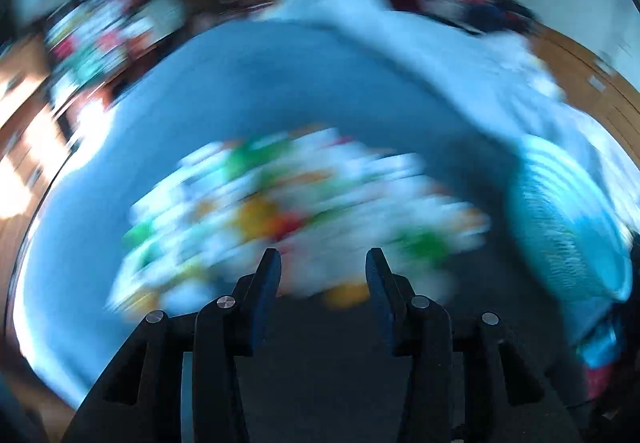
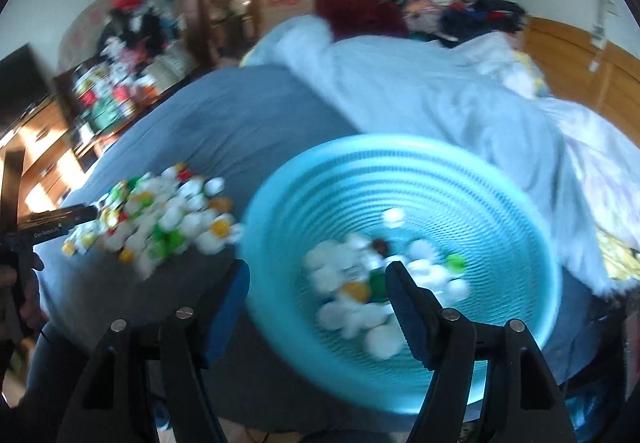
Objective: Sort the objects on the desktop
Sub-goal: 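Return to the pile, grasp a yellow cap with left gripper while right grasps white cap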
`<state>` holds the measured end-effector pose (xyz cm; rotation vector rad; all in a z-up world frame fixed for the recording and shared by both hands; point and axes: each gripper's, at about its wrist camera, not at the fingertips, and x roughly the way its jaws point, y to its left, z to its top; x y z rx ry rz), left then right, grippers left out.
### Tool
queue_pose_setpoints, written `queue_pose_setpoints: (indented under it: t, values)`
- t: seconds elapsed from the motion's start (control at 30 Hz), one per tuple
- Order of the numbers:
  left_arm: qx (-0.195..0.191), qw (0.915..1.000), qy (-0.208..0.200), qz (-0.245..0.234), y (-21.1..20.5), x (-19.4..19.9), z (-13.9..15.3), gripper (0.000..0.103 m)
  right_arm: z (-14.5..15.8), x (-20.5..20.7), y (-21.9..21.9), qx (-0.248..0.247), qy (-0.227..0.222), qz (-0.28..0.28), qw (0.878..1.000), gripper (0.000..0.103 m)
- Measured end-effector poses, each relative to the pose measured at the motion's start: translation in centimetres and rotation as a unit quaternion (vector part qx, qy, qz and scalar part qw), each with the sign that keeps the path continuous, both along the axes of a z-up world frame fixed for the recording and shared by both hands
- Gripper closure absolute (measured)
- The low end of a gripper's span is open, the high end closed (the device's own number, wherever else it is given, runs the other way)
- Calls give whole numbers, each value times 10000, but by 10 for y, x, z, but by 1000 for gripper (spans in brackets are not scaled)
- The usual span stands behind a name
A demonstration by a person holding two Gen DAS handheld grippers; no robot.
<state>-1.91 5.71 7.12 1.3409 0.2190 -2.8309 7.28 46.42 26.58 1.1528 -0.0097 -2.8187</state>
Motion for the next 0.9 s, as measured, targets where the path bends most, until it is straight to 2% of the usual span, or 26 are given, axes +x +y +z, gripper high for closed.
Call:
queue_pose_setpoints:
  t: [0.1,0.2,0.3,0.37,0.5,0.6,0.63,0.67,0.7,0.77,0.9]
  values:
    - [324,9947,-212,954,-81,32,-36,65,-13,-6,-30,23,-208,289,9994,28]
    - [667,9887,-323,1303,-108,46,-61,65,-22,-14,-64,136,-373,594,9974,28]
    - [725,9896,-315,1203,-105,39,-68,65,-24,-18,-90,263,-422,831,9953,28]
    - [590,9902,-291,1233,-99,29,-71,65,-26,-19,-106,393,-446,971,9935,28]
    - [543,9868,-340,1486,-102,13,-81,65,-31,-19,-122,467,-572,1099,9912,28]
    - [611,9865,-358,1475,-109,11,-82,66,-37,-21,-131,450,-676,1176,9897,28]
    - [634,9865,-362,1464,-111,12,-81,69,-39,-23,-135,417,-728,1227,9889,28]
    - [689,9864,-386,1438,-113,14,-80,78,-39,-24,-138,400,-736,1261,9885,29]
    - [829,9859,-394,1400,-116,17,-78,78,-40,-25,-143,387,-736,1309,9879,33]
    - [992,9861,-373,1277,-117,24,-71,78,-41,-28,-154,381,-729,1434,9862,34]
    - [1055,9906,-204,844,-113,45,-57,78,-47,-40,-187,264,-761,1799,9804,34]
